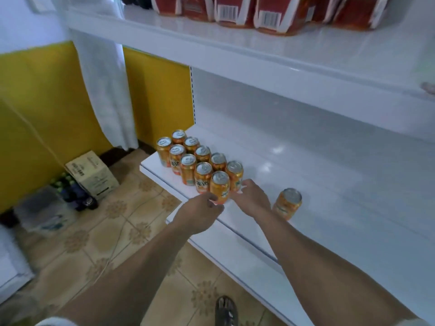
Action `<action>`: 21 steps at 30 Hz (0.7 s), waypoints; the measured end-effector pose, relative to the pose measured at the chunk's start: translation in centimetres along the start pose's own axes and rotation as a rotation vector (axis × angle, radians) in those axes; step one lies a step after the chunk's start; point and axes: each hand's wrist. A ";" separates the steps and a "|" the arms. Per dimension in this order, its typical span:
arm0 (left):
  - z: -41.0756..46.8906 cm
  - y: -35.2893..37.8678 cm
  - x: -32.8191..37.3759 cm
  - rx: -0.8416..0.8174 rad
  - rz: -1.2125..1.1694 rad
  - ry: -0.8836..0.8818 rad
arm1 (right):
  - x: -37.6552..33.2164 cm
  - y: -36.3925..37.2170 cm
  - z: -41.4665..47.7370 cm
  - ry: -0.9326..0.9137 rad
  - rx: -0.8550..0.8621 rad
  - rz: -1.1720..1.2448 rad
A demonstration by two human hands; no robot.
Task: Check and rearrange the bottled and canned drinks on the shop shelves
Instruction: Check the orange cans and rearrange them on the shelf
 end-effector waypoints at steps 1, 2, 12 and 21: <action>1.2 -0.6 -0.2 0.004 0.001 -0.009 | -0.9 0.7 1.1 -0.011 0.023 -0.044; 2.3 -1.1 -0.5 0.003 -0.005 -0.027 | -1.7 1.4 2.0 -0.011 0.040 -0.064; 8.0 -4.4 -4.6 -0.064 -0.030 -0.046 | -5.2 7.5 4.9 0.136 0.253 0.076; 9.6 -6.5 -8.6 -0.202 -0.184 0.187 | -6.5 7.0 -0.9 0.146 0.403 0.203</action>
Point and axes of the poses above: each hand's wrist, its own z-axis towards the middle knuckle, its own y-axis out of the palm, x = y × z, and after that the axes turned 8 degrees about -z, right-handed
